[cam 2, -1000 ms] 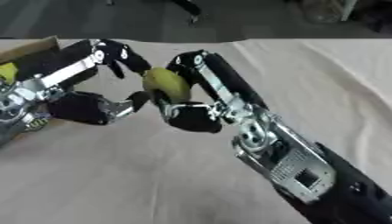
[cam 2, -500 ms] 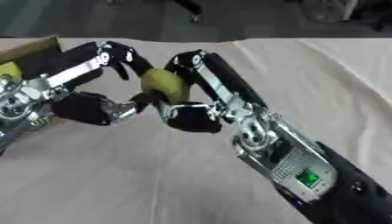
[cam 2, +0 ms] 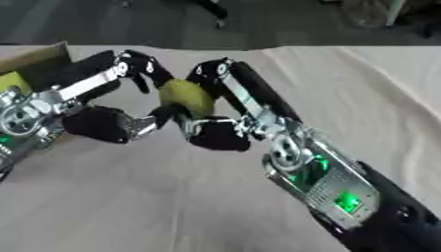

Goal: Pick up the objects with one hand, pass them to the other hand, and then place them into the box on the other side of the table.

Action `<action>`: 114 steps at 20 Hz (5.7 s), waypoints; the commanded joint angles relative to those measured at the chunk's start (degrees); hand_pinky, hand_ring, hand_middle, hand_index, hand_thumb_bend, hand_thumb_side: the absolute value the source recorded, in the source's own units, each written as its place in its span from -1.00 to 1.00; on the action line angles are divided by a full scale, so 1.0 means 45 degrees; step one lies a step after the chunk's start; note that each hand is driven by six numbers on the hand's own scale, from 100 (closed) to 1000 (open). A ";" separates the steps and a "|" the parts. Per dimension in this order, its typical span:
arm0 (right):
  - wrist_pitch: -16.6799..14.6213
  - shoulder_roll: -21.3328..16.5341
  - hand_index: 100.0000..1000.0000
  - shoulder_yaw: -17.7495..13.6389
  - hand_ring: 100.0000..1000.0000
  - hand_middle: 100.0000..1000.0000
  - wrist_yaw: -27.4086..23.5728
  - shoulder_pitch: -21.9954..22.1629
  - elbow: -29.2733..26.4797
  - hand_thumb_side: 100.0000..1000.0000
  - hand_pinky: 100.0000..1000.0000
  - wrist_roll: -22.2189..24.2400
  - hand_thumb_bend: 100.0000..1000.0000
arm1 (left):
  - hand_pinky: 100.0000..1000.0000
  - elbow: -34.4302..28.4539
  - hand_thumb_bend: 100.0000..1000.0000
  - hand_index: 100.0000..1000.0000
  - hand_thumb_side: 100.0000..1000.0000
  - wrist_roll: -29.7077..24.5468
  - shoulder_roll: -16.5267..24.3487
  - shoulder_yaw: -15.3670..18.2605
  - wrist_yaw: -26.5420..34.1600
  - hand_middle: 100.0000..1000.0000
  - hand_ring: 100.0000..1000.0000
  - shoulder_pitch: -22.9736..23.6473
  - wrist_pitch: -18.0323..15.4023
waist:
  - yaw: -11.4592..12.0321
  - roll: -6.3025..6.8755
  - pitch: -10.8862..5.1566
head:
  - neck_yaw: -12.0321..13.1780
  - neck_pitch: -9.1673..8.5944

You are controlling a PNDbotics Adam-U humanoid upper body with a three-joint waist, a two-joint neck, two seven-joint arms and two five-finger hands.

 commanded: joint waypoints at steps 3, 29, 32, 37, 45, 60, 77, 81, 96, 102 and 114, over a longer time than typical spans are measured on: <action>-0.0025 -0.0131 -0.30 -0.0091 -0.22 -0.83 -0.0037 -0.0249 -0.0278 -1.00 0.32 0.0027 -1.00 | 0.20 -0.0025 -1.00 0.39 -0.11 0.0300 0.0077 0.0133 0.0358 0.07 0.37 -0.0274 0.0076 | 0.0032 -0.0019 -0.0225 | 0.0062 -0.0109; 0.1613 -0.0339 -0.25 -0.0327 -0.06 -0.64 0.1180 0.0077 -0.0278 -1.00 0.38 -0.0800 -1.00 | -0.12 -0.0139 -1.00 -0.29 -0.68 0.1817 0.0166 0.0049 0.1548 -0.38 -0.18 -0.0203 -0.0100 | -0.0078 0.0009 -0.0200 | 0.0087 0.0054; 0.2004 -0.0405 -0.13 -0.0344 -0.02 -0.58 0.1431 0.0139 -0.0278 -0.79 0.40 -0.0759 -0.98 | -0.13 -0.0155 -1.00 -0.31 -0.77 0.1831 0.0199 0.0053 0.1453 -0.39 -0.19 -0.0179 -0.0198 | -0.0100 0.0006 -0.0202 | 0.0104 0.0064; 0.2063 -0.0415 0.12 -0.0331 0.10 -0.39 0.1621 0.0154 -0.0278 -0.52 0.46 -0.0183 -0.81 | -0.16 -0.0026 -1.00 -0.33 -0.87 0.1983 0.0090 0.0034 0.1327 -0.41 -0.21 -0.0211 -0.0218 | -0.0125 -0.0003 -0.0195 | 0.0129 0.0059; 0.1883 -0.0424 0.54 -0.0409 0.38 0.00 0.2226 0.0176 -0.0278 -0.20 0.60 0.1504 -0.78 | -0.19 0.0348 -1.00 -0.35 -0.97 0.2249 -0.0167 -0.0055 0.0893 -0.42 -0.22 -0.0307 -0.0017 | -0.0136 0.0002 -0.0200 | 0.0132 0.0041; 0.1949 -0.0596 0.60 -0.0695 0.41 0.06 0.2818 0.0264 -0.0278 -0.64 0.63 0.2348 -0.48 | -0.22 0.0672 -1.00 -0.37 -1.00 0.2965 -0.0096 0.0123 0.0644 -0.45 -0.24 -0.0133 0.0046 | -0.0112 0.0004 -0.0235 | 0.0114 0.0026; 0.1929 -0.1893 0.51 -0.1693 0.34 -0.03 0.1905 0.1518 -0.0278 -0.53 0.60 0.0269 -0.75 | -0.24 -0.1240 -1.00 -0.37 -1.00 0.5031 0.2887 0.3296 0.1047 -0.44 -0.24 0.2050 0.1321 | -0.0061 0.0024 -0.0338 | 0.0797 0.0087; 0.1828 -0.2277 0.46 -0.2270 0.32 -0.08 0.1461 0.1991 -0.0278 -0.37 0.60 -0.1186 -1.00 | -0.23 -0.1149 -1.00 -0.37 -1.00 0.5697 0.3532 0.4322 0.0870 -0.44 -0.23 0.2648 0.1649 | -0.0042 0.0050 -0.0354 | 0.1308 0.0063; 0.2495 -0.3128 0.40 -0.5056 0.25 -0.16 0.0907 0.3634 -0.0278 -0.25 0.57 -0.5996 -1.00 | -0.20 0.1341 -0.83 -0.36 -1.00 0.6273 0.4443 0.5395 -0.0455 -0.42 -0.21 0.3790 0.2833 | -0.0164 -0.0030 -0.0331 | 0.2238 -0.0170; 0.2744 -0.3149 0.36 -0.6225 0.20 -0.20 0.0616 0.3839 -0.0278 -0.38 0.54 -0.8063 -1.00 | -0.18 0.2424 -0.83 -0.30 -1.00 0.5922 0.4243 0.5308 -0.1167 -0.38 -0.18 0.3728 0.3330 | -0.0249 -0.0014 -0.0309 | 0.2351 -0.0186; 0.2416 -0.3143 0.34 -0.6929 0.17 -0.22 0.0169 0.4164 -0.0278 -0.51 0.52 -0.9767 -1.00 | 0.14 0.3947 -0.72 0.02 -1.00 0.4720 0.3769 0.5057 -0.2698 -0.14 0.08 0.3539 0.4301 | -0.0363 -0.0009 -0.0247 | 0.2316 -0.0110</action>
